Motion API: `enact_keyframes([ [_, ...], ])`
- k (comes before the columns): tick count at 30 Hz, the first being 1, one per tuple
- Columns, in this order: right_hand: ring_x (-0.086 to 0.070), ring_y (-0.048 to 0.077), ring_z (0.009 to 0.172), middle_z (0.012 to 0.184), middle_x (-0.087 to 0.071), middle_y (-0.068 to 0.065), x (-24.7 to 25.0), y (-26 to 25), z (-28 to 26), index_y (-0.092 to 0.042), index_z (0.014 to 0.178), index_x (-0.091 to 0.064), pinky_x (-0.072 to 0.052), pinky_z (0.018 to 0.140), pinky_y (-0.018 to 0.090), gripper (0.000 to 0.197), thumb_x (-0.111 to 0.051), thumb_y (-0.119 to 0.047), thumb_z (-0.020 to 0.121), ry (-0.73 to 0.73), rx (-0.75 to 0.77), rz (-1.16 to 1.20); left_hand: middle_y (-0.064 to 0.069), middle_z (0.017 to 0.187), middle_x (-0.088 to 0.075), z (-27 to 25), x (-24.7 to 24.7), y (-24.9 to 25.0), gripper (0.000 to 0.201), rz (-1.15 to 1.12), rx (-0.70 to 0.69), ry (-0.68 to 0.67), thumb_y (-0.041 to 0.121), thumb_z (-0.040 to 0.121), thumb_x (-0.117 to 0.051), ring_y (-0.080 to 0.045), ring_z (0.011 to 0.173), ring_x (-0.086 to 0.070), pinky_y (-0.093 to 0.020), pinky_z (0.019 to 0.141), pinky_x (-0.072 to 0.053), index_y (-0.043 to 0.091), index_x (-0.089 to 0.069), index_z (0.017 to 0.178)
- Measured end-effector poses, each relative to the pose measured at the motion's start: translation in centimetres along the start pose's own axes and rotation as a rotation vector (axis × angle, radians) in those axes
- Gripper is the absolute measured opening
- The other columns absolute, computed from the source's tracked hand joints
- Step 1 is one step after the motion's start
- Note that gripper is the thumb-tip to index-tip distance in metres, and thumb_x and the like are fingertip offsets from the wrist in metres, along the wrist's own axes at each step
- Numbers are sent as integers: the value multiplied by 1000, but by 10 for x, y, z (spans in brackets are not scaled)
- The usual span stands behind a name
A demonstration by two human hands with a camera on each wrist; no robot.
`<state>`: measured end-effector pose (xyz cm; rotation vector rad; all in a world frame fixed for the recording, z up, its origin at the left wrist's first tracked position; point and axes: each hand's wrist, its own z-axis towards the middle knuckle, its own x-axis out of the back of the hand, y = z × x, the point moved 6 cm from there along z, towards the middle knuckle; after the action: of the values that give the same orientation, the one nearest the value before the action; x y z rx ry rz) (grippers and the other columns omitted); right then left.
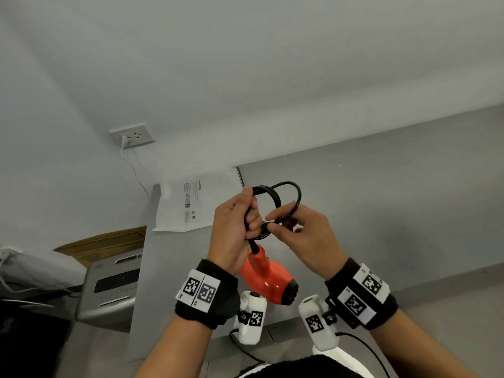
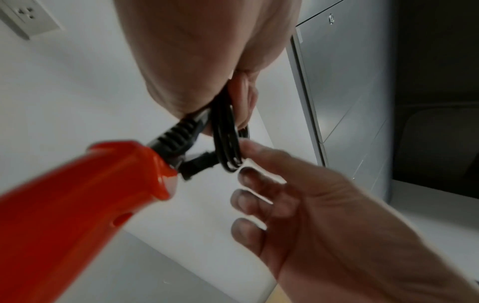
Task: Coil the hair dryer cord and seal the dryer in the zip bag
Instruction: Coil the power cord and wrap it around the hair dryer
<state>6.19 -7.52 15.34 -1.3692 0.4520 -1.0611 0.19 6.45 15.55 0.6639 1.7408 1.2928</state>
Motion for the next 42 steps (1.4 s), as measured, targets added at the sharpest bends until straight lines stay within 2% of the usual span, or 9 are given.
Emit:
enact_keyframes([
  [4, -63, 21, 81, 96, -63, 4, 22, 12, 5, -21, 102, -59, -54, 69, 42, 21, -66, -20, 82, 56, -133, 364, -1, 61, -31, -1, 5, 0, 37, 13, 9, -4, 32, 106, -50, -11, 50, -29, -25, 46, -15, 10, -53, 77],
  [9, -69, 24, 101, 111, -71, 8, 38, 5, 22, -20, 119, -64, -57, 80, 40, 44, -64, -46, 83, -31, -127, 314, 0, 60, -34, -8, -8, -7, 38, 79, 21, -85, 33, 107, -49, -11, 51, -30, -21, 43, -20, 11, -54, 76],
  [15, -55, 20, 53, 57, -59, 1, 3, -8, 23, -8, 94, -58, -51, 60, 37, 10, -60, -17, 99, -101, -176, 317, -3, 66, -45, -10, -18, -11, 43, 109, -7, -76, 35, 107, -47, -14, 61, -49, -22, 49, -36, 11, -52, 71],
  [18, -40, 16, 46, 50, -52, -8, -4, -11, 18, -9, 93, -56, -39, 51, 31, 8, -55, -12, 101, -80, -207, 442, -22, 87, -62, -12, -16, -11, 47, 157, -4, -125, 43, 107, -43, -24, 86, -63, -39, 69, -56, 12, -50, 72],
  [21, -32, 15, 45, 50, -52, -8, -5, -13, 17, -7, 92, -55, -32, 48, 29, 10, -54, -11, 101, -63, -209, 509, -42, 113, -57, -14, -11, -11, 56, 163, 38, -207, 56, 103, -41, -44, 104, -65, -62, 97, -50, 13, -56, 71],
  [25, -29, 15, 42, 47, -37, -6, -5, -16, 17, -6, 89, -55, -28, 47, 28, 11, -55, -8, 100, -85, -199, 612, -30, 99, -61, -12, 2, -16, 61, 190, 141, -267, 55, 102, -37, -40, 103, -65, -58, 97, -51, 3, -61, 78],
  [29, -26, 14, 44, 50, -28, -1, -7, -30, 18, -3, 94, -55, -30, 44, 24, 6, -54, -2, 100, -208, -161, 681, -47, 115, -57, -17, 1, -23, 64, 291, 179, -388, 40, 90, -46, -55, 113, -59, -70, 110, -38, -20, -58, 109],
  [36, -26, 15, 41, 47, -34, -3, 0, -42, 18, -2, 84, -55, -30, 43, 27, 15, -63, -6, 95, -183, -75, 615, -33, 91, -71, -32, -11, -21, 41, 193, 285, -645, 27, 96, -39, -36, 93, -66, -48, 87, -40, 6, -71, 83],
  [42, -23, 16, 42, 48, -31, 5, 2, -44, 20, 0, 80, -55, -19, 44, 35, 19, -68, -6, 92, -124, -85, 554, -16, 88, -72, -41, -17, -25, 40, 90, 355, -732, 39, 88, -65, -40, 100, -67, -52, 94, -43, 0, -70, 92],
])
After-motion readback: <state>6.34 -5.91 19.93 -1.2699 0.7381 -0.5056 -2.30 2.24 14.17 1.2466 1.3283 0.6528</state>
